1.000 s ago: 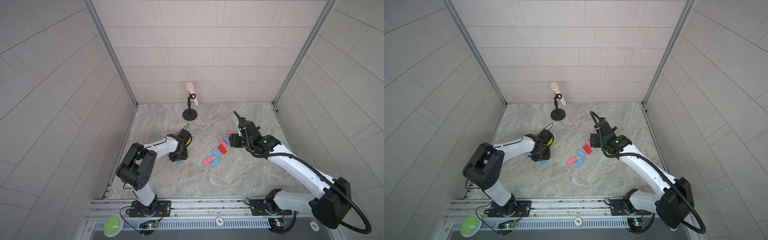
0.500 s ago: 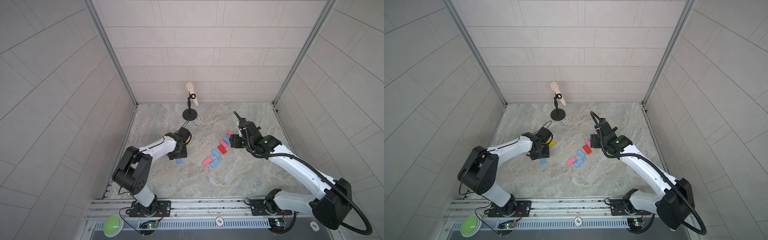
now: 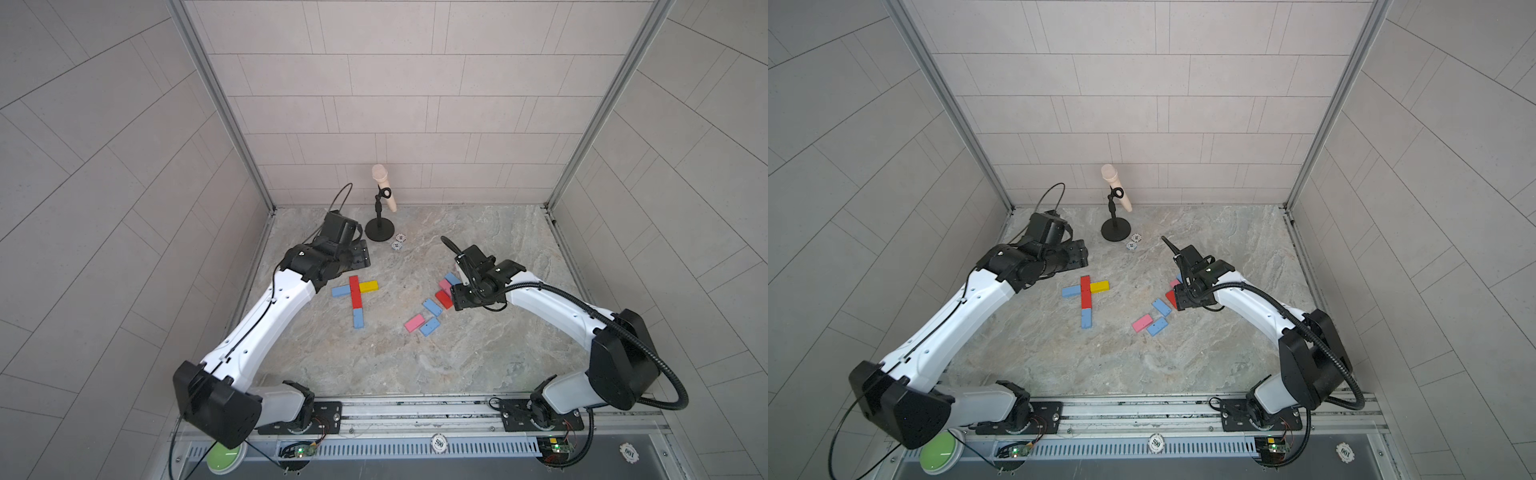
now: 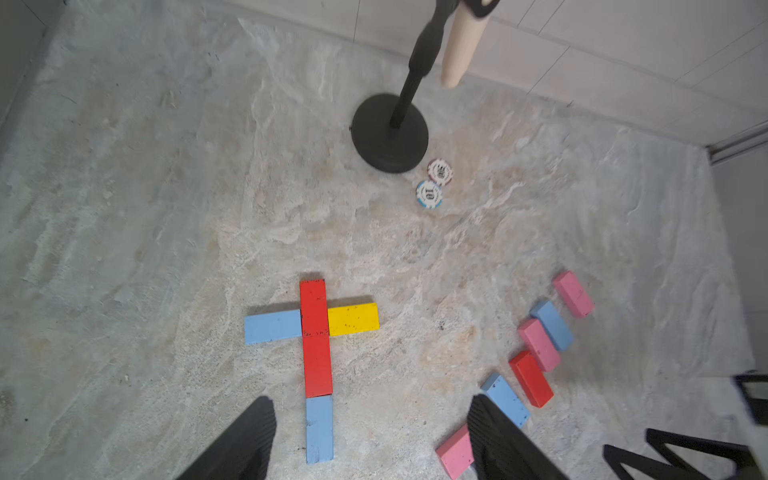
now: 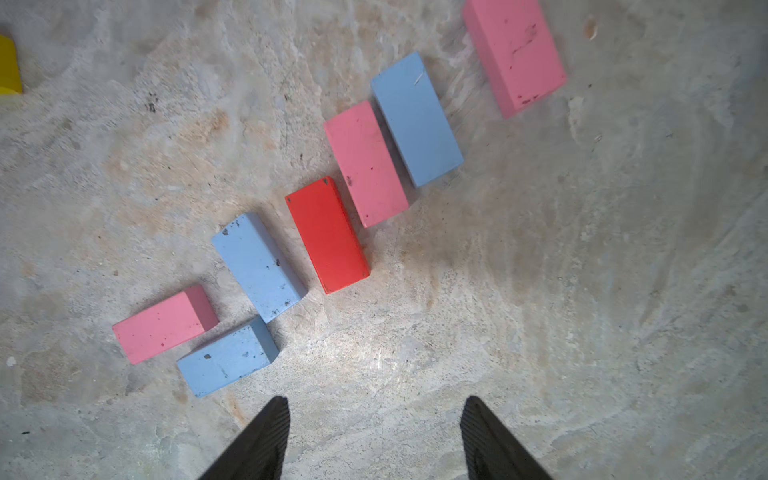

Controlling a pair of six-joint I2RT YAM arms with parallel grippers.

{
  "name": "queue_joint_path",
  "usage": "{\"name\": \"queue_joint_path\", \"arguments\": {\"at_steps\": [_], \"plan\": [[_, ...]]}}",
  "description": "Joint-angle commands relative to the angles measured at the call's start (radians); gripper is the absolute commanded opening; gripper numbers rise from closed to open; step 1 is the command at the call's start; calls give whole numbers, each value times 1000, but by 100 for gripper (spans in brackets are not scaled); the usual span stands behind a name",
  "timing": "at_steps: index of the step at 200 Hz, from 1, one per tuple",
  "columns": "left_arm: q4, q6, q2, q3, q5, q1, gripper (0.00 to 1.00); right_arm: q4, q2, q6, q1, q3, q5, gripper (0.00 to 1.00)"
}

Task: Assemble the letter t with building blocks
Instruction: Pick up the building block from the center of the board.

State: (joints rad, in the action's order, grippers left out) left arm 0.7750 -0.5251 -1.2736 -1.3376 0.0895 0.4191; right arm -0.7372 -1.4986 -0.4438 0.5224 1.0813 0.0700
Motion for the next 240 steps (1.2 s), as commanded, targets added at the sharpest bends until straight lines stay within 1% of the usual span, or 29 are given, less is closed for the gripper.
{"name": "queue_joint_path", "arguments": {"at_steps": [1, 20, 25, 64, 118, 189, 240], "plan": [[27, 61, 51, -20, -14, -22, 79, -35, -46, 38, 0, 47, 12, 68], [16, 94, 109, -6, -19, -28, 80, -41, -102, 69, 3, 80, 10, 66], [14, 101, 125, 1, -18, -28, 83, -41, -118, 78, 3, 91, 9, 66], [20, 117, 244, 70, -5, -36, 90, -73, -255, 141, 13, 195, -6, 63], [75, 125, 362, 143, 4, -61, 93, -88, -387, 161, 31, 286, -25, 60], [110, 123, 429, 169, 33, -80, 93, -102, -472, 166, 37, 341, -64, 54], [117, 125, 433, 158, 44, -81, 93, -101, -506, 165, 38, 350, -63, 47]]}}
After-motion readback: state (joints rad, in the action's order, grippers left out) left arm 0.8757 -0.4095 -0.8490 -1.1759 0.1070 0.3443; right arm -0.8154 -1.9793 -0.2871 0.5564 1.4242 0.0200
